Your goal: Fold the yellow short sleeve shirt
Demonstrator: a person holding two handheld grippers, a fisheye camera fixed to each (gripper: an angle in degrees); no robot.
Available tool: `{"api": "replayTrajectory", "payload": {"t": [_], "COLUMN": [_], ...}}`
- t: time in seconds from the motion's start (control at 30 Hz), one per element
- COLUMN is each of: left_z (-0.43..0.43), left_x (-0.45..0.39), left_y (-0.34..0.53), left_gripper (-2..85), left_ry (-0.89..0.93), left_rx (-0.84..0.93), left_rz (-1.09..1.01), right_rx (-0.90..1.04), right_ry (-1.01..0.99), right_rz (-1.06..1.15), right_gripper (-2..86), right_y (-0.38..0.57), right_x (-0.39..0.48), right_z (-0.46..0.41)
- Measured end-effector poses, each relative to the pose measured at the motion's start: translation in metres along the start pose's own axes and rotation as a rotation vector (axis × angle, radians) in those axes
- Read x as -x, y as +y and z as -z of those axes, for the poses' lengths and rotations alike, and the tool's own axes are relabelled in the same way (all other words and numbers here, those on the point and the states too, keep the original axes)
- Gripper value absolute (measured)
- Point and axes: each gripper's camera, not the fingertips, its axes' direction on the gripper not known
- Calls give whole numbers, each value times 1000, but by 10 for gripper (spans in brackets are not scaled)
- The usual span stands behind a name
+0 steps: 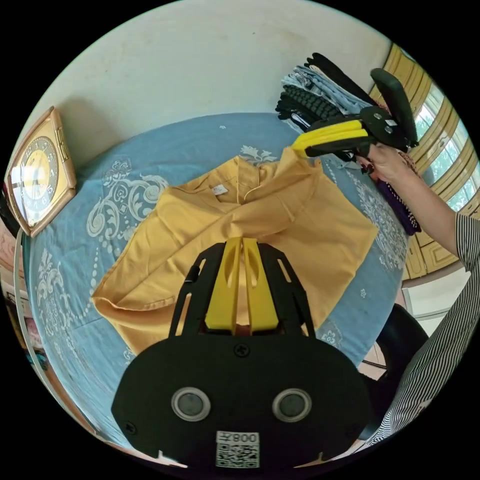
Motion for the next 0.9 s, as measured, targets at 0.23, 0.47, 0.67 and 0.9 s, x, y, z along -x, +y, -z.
{"api": "replayTrajectory", "payload": {"t": [0.23,0.47,0.67,0.9], "left_z": [11,-2,9,22], "left_x": [31,72,86,86], "left_y": [-9,-9,33,119], "left_gripper": [6,5,4,3], "left_ry": [18,6,-20,-76], "left_rx": [-58,-62,-200,-253], "left_rz": [46,176,244,275], "right_rx": [-123,6,60,28], "right_ry": [-121,-266,-161,-174], "right_rz": [-243,-93,-172,-313], "right_gripper": [32,0,-2,1], "right_y": [21,53,57,84], "right_x": [-59,-16,-46,-85], "right_z": [4,-57,-98,-114]}}
